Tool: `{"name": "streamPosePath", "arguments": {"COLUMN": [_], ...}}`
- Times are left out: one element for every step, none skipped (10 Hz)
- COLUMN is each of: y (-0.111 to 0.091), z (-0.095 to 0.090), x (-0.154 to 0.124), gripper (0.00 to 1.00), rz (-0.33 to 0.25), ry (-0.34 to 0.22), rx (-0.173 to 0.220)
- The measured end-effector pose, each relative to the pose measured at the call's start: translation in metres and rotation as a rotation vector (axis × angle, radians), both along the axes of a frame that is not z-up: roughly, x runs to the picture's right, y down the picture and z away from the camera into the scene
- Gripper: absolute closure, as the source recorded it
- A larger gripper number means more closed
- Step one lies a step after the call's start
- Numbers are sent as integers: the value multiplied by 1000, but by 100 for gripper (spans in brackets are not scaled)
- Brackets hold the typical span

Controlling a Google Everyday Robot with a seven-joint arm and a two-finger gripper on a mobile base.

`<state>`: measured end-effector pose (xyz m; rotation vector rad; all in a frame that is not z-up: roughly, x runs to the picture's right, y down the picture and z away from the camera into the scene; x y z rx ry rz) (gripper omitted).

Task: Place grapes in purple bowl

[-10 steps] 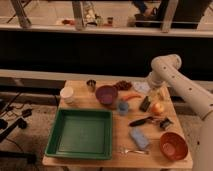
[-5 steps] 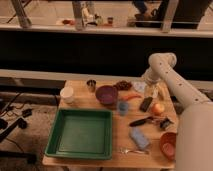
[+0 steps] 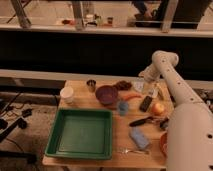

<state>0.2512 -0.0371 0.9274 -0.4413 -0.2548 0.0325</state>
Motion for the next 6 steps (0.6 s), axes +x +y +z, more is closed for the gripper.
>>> {"name": "streamPosePath", "arguments": {"y": [-2,-4,-2,0,3,5], "z": [3,6,10,13,16,18], "x": [-3,-7,-13,-18,-22,-27], "gripper": [20,20,20,20,20,20], "rz": [-2,-15,-44,-61,-78,-93], "ry": [-10,-12,-13,-16,-21,-28], "rx": [11,31,54,66,77,87]}}
